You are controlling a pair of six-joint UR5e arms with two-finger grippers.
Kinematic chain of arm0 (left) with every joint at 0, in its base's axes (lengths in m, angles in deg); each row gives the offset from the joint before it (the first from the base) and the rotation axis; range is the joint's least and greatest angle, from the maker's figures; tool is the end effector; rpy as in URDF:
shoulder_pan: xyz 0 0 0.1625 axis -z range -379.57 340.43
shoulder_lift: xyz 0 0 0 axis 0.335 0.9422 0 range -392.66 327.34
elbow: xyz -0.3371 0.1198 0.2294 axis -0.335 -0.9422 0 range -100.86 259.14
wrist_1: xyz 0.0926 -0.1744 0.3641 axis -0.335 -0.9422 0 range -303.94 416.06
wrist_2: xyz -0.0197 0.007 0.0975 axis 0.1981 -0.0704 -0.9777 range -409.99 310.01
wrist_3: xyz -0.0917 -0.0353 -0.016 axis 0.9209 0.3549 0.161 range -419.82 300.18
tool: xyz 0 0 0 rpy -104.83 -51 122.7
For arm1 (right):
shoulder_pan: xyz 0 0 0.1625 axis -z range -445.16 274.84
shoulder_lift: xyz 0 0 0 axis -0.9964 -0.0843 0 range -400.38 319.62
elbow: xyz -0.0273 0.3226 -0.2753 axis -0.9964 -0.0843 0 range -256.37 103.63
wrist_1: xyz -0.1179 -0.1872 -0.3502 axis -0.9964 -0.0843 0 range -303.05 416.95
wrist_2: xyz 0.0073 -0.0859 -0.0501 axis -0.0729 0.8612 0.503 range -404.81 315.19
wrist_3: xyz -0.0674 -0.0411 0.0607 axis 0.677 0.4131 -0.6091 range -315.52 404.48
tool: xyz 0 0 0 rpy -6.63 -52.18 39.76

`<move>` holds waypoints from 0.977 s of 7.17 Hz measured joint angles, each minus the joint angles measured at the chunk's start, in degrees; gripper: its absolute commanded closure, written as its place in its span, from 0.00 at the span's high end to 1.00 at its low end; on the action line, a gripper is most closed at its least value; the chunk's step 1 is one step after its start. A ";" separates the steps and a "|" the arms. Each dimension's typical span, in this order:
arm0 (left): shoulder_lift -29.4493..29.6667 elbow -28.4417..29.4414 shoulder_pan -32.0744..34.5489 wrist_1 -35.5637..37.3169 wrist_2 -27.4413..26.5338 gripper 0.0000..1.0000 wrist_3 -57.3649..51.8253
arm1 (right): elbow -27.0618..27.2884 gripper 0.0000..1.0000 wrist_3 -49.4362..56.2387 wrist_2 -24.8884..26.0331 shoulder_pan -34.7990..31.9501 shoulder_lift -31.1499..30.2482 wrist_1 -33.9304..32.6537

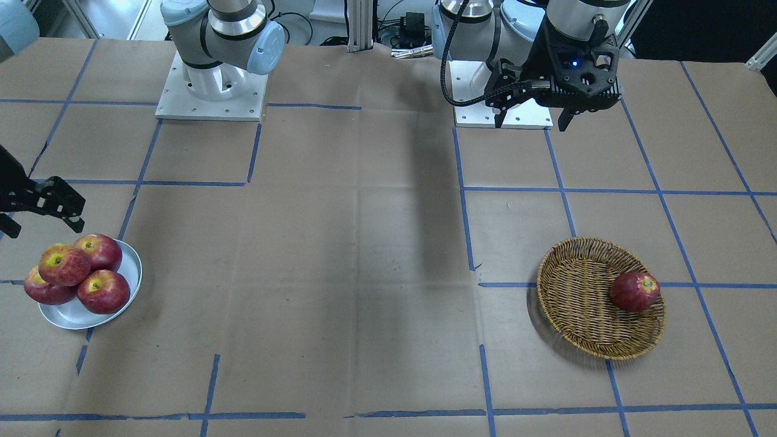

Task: Transfer apple from basket to plate

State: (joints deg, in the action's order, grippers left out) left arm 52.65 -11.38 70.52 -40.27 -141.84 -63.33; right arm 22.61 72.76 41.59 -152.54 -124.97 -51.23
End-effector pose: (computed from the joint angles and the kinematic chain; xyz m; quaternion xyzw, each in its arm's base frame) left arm -0.1309 -0.4522 0.5113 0.0318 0.9992 0.0194 0.0156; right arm -0.0736 -0.5391 0.3954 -0.0503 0.9977 -0.0433 0.0141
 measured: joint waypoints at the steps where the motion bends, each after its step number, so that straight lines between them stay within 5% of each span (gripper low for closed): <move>1: 0.02 0.00 0.00 0.00 0.00 0.99 0.00 | -1.53 1.00 -2.43 0.42 -2.83 -1.71 4.42; 4: 0.03 0.00 0.00 0.00 0.00 0.99 0.00 | -2.60 1.00 -18.57 1.49 -14.98 -7.34 13.10; 7: 0.03 0.00 0.00 0.00 0.00 0.99 0.00 | -3.64 1.00 -25.59 4.31 -22.83 -8.60 14.80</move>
State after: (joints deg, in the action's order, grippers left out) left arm 52.68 -11.38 70.52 -40.27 -141.84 -63.33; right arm 18.97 47.17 45.91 -175.38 -133.56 -36.44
